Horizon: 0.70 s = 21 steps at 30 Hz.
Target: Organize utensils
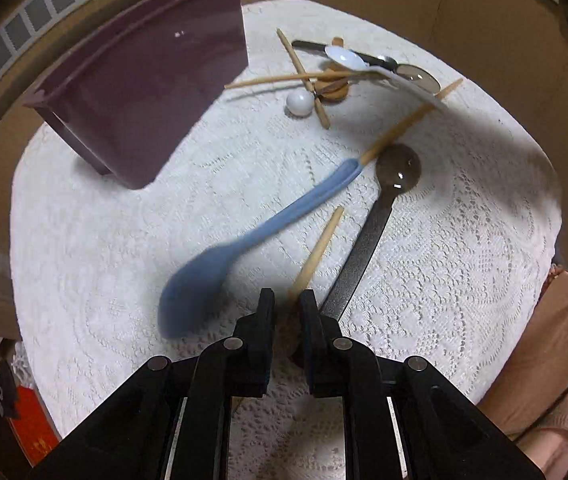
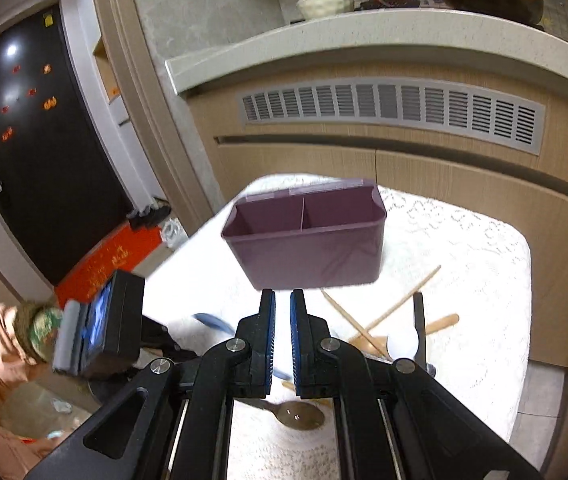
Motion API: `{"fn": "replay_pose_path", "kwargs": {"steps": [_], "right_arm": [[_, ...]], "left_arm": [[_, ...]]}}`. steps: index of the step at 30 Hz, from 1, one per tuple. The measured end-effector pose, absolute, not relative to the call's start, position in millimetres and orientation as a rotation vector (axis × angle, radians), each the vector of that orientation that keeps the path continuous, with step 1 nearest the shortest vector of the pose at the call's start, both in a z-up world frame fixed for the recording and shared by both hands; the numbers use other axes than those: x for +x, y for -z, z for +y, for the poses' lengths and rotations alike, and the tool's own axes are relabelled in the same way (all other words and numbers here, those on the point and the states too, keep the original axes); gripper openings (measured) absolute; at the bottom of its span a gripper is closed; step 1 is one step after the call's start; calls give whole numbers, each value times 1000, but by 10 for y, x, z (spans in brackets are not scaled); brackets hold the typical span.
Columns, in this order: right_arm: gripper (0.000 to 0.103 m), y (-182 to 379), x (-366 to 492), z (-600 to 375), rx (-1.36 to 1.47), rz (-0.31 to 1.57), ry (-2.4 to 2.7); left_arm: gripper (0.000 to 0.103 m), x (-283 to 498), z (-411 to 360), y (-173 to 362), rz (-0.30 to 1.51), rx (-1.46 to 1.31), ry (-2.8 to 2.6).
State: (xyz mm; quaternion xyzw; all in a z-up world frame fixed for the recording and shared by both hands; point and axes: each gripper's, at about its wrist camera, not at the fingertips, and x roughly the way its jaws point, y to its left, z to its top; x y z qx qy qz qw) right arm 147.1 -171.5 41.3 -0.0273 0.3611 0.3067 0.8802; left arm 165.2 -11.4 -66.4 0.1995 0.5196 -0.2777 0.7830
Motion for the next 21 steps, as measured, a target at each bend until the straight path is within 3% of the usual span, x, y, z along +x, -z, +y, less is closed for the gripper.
{"fn": "replay_pose_path", "kwargs": {"steps": [4,12,15,21], "right_arm": [[9,-218,1475,-1588,-114,801,-665],[44,105,1596,-1325,-137,869,-683],[49,185,1546,-1203,-194,863,-706],[50,435,1490,-602,-385,886,-832]], "left_arm": [[17,1646,-210,714,1123,438,569],[15,1499,-188,741,1063,489,430],[12,1484,229,729,1098,323,336],[11,1266,798,741,1081,108,232]]}}
